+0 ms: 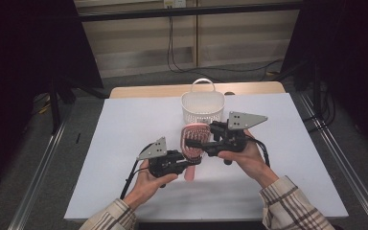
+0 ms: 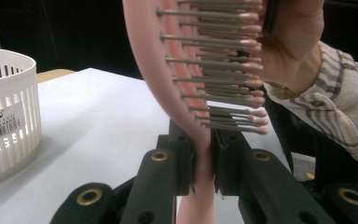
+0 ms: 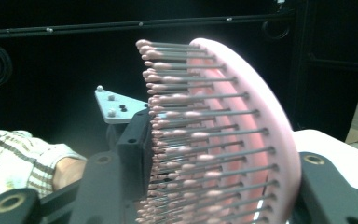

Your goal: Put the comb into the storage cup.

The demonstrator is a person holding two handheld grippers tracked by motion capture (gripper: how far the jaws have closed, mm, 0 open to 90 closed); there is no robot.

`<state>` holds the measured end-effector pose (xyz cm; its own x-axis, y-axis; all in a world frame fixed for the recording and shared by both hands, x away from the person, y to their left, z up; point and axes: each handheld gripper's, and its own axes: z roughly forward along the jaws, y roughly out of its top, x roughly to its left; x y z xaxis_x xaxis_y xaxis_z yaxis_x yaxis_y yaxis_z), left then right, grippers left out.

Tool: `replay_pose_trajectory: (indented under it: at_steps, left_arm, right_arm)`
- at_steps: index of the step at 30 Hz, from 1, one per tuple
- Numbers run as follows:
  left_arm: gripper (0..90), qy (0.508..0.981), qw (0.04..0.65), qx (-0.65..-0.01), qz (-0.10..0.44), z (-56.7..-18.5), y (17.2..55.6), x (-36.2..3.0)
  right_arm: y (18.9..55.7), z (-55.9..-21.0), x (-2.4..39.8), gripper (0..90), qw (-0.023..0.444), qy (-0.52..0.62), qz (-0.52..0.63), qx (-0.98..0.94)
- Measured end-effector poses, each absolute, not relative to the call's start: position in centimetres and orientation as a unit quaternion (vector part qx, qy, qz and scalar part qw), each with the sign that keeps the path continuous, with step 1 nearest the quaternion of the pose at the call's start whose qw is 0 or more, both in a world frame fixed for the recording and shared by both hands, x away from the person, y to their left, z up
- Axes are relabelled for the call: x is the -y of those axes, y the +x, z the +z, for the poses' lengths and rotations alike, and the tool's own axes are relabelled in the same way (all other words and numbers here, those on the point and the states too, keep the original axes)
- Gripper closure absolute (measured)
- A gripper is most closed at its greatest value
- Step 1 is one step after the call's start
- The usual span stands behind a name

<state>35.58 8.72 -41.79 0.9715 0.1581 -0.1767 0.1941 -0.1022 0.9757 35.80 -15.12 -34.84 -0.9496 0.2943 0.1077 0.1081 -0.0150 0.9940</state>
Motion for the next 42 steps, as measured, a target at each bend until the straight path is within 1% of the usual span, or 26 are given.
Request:
replay_pose_trajectory:
  at_steps: [2, 5, 8, 15, 17, 20, 23, 26, 28, 30, 34, 38, 41, 42]
  left_arm:
    - [79.1, 0.742, 0.660, -0.121, -0.015, -41.85, 35.61, -8.59]
    - [78.4, 0.742, 0.659, -0.123, -0.014, -41.85, 35.68, -8.60]
    - [76.4, 0.741, 0.659, -0.131, -0.012, -41.87, 35.77, -8.69]
    - [74.8, 0.738, 0.660, -0.139, -0.007, -41.82, 35.69, -8.62]
    - [70.0, 0.739, 0.658, -0.146, 0.000, -41.79, 35.70, -8.65]
    - [67.3, 0.741, 0.654, -0.151, 0.005, -41.82, 35.79, -8.78]
    - [61.4, 0.742, 0.652, -0.158, 0.013, -41.81, 35.71, -8.77]
    - [52.8, 0.742, 0.650, -0.163, 0.025, -41.64, 35.58, -8.84]
    - [45.5, 0.742, 0.648, -0.169, 0.029, -41.58, 35.54, -8.93]
    - [43.2, 0.741, 0.647, -0.175, 0.036, -41.59, 35.53, -9.08]
    - [35.1, 0.742, 0.644, -0.182, 0.044, -41.61, 35.49, -9.26]
    - [31.0, 0.744, 0.639, -0.185, 0.054, -41.53, 35.28, -9.35]
    - [22.7, 0.742, 0.637, -0.195, 0.070, -41.55, 35.12, -9.43]
    - [18.1, 0.742, 0.636, -0.200, 0.075, -41.57, 35.10, -9.47]
  right_arm:
    - [35.80, -34.81, 15.13, 55.0, 0.062, 0.139, 0.699, -0.698]
    - [35.72, -34.68, 15.18, 57.1, 0.064, 0.139, 0.697, -0.701]
    - [35.73, -34.64, 15.25, 61.6, 0.063, 0.141, 0.698, -0.699]
    - [35.55, -34.37, 15.14, 62.0, 0.074, 0.141, 0.692, -0.704]
    - [35.52, -34.32, 15.16, 62.0, 0.076, 0.143, 0.693, -0.703]
    - [35.49, -34.31, 15.14, 62.0, 0.082, 0.148, 0.691, -0.703]
    - [35.43, -34.27, 15.15, 62.1, 0.085, 0.151, 0.687, -0.706]
    - [35.41, -34.12, 15.23, 62.2, 0.090, 0.155, 0.687, -0.704]
    - [35.43, -34.06, 15.36, 62.1, 0.091, 0.158, 0.688, -0.702]
    - [35.45, -34.06, 15.45, 62.2, 0.096, 0.161, 0.687, -0.702]
    - [35.47, -34.05, 15.48, 62.2, 0.101, 0.164, 0.686, -0.702]
    - [35.53, -34.04, 15.57, 62.2, 0.104, 0.168, 0.682, -0.704]
    - [35.57, -34.00, 15.73, 62.2, 0.109, 0.175, 0.680, -0.703]
    - [35.58, -33.99, 15.79, 62.2, 0.110, 0.176, 0.681, -0.702]
